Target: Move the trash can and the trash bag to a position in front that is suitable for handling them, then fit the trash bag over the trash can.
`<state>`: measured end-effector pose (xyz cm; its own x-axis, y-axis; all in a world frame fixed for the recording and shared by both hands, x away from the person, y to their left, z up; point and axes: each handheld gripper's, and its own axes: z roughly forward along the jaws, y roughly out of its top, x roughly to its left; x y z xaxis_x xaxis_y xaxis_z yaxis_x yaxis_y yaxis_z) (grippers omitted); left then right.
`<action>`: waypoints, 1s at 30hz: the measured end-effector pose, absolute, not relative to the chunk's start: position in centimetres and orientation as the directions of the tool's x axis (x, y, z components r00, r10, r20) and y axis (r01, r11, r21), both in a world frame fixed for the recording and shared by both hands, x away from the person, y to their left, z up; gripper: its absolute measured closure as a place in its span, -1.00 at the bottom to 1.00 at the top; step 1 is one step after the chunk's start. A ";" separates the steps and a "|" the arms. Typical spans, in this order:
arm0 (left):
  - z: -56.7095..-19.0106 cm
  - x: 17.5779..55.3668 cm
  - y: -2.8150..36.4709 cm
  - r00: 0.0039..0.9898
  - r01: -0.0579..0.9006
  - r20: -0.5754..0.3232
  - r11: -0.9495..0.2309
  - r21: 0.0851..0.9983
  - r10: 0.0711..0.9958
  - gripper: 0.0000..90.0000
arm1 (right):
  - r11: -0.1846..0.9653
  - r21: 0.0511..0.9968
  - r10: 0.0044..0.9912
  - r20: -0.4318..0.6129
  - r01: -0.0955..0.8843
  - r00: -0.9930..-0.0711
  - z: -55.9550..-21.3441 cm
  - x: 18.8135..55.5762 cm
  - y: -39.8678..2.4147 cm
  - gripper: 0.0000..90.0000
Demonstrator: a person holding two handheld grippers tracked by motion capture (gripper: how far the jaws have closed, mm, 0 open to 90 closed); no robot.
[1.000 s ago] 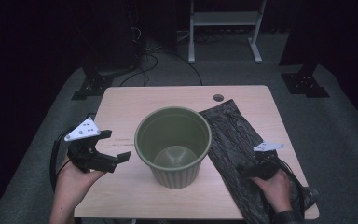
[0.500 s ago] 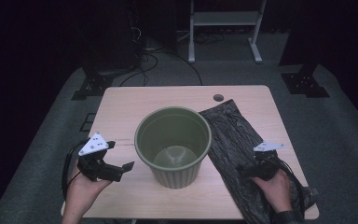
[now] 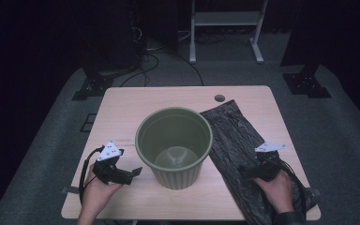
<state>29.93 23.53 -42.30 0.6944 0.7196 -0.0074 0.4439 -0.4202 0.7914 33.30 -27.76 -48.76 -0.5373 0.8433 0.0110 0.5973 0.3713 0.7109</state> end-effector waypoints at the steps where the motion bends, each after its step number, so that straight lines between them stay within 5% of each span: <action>1: -42.6 30.1 23.5 0.695 0.447 -0.008 -0.424 0.788 0.719 -1.00 | 0.371 0.711 0.843 0.011 0.597 -0.537 -48.8 33.3 -27.8 -0.99; 30: -48.3 31.2 21.8 0.712 0.486 0.013 -0.507 0.712 0.702 -1.00 | 0.384 0.697 0.839 0.011 0.606 -0.544 -48.6 33.4 -27.9 -0.99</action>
<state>31.24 21.76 -48.32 0.7125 0.7016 0.0125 0.4863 -0.5065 0.7120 33.42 -27.85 -48.59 -0.5444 0.8387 0.0110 0.6057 0.3840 0.6969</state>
